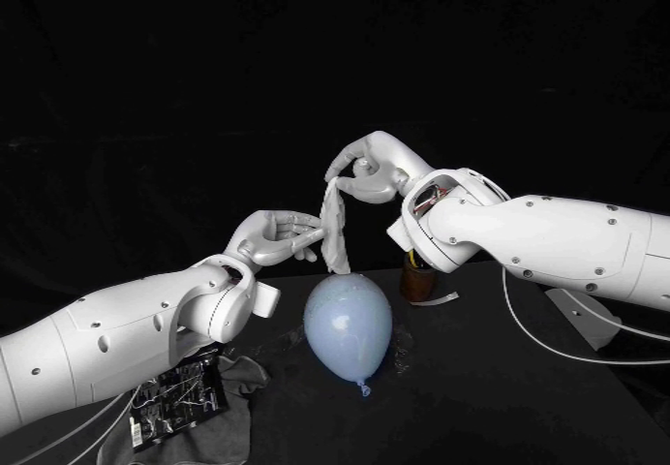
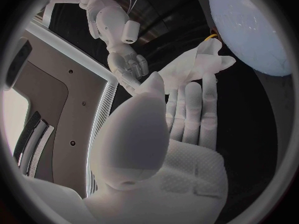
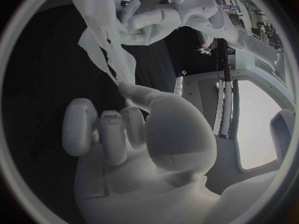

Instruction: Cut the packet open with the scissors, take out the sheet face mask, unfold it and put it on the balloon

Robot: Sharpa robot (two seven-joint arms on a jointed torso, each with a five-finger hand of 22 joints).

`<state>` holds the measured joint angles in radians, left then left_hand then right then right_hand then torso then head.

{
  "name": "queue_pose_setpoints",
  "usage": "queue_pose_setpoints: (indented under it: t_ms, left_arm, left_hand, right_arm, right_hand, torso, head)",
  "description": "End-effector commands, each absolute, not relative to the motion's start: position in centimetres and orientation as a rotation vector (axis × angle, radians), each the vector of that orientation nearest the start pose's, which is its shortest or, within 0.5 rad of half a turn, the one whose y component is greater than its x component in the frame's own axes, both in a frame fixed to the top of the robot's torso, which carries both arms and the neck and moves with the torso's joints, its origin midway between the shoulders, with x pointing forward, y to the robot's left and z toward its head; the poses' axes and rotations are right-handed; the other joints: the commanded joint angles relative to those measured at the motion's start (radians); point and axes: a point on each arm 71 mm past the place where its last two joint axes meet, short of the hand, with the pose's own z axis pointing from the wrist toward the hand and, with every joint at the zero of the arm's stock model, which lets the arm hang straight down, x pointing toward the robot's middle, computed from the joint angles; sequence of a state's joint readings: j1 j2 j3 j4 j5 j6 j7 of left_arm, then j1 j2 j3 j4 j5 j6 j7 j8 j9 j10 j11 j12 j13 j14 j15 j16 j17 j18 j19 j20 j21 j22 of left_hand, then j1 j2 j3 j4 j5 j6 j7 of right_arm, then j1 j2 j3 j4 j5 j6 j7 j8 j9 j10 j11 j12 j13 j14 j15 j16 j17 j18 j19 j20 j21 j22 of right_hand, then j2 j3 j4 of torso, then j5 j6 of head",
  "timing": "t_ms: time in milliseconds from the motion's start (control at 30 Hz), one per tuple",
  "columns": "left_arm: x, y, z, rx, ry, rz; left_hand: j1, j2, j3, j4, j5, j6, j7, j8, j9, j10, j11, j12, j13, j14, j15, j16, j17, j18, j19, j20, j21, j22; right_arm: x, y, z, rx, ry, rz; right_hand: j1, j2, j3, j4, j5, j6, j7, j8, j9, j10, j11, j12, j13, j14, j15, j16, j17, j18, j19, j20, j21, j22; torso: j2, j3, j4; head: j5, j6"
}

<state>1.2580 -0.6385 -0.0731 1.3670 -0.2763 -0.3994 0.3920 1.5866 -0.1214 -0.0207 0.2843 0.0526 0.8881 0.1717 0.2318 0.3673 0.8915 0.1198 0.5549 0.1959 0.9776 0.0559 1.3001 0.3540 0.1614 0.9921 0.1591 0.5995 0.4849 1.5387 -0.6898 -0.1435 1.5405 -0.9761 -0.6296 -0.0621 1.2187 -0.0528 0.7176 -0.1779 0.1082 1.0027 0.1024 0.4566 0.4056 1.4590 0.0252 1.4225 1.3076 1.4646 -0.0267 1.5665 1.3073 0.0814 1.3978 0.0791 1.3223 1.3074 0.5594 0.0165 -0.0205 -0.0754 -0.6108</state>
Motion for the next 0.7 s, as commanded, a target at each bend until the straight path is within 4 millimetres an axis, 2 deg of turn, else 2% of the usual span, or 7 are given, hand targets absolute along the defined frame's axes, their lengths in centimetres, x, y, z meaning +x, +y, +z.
queue_pose_setpoints:
  t_ms: [33, 700]
  left_arm:
    - [52.07, 14.59, -16.27, -0.742, 1.450, -1.443]
    - [52.38, 14.65, -16.49, -0.755, 1.465, -1.422]
  left_hand:
    - [-0.005, 0.009, -0.007, 0.000, -0.004, 0.000, 0.003, 0.006, -0.002, -0.011, 0.000, 0.008, 0.002, 0.010, 0.002, 0.007, 0.001, 0.020, 0.008, -0.002, 0.009, 0.003]
    - [0.009, 0.029, -0.034, 0.000, -0.004, 0.014, -0.004, 0.023, -0.005, -0.015, -0.007, 0.049, 0.014, 0.028, -0.004, 0.030, 0.001, 0.021, 0.015, -0.009, 0.033, 0.019]
  right_arm:
    - [50.98, -13.25, -3.97, 0.139, 1.307, 0.950]
    - [50.71, -13.02, -3.97, 0.131, 1.306, 0.960]
  right_hand:
    - [0.007, -0.005, 0.002, -0.004, 0.002, 0.006, -0.001, 0.003, 0.001, 0.036, -0.003, 0.006, 0.141, 0.106, -0.008, 0.004, 0.263, -0.019, 0.005, -0.002, 0.006, 0.179]
    - [0.007, -0.005, 0.002, -0.004, 0.002, 0.006, -0.001, 0.003, 0.001, 0.036, -0.003, 0.006, 0.141, 0.106, -0.008, 0.004, 0.263, -0.019, 0.005, -0.002, 0.006, 0.179]
  torso:
    - [0.000, -0.0004, 0.0001]
    - [0.001, -0.0001, 0.0000]
  head:
    - [0.000, 0.000]
    - [0.001, 0.000]
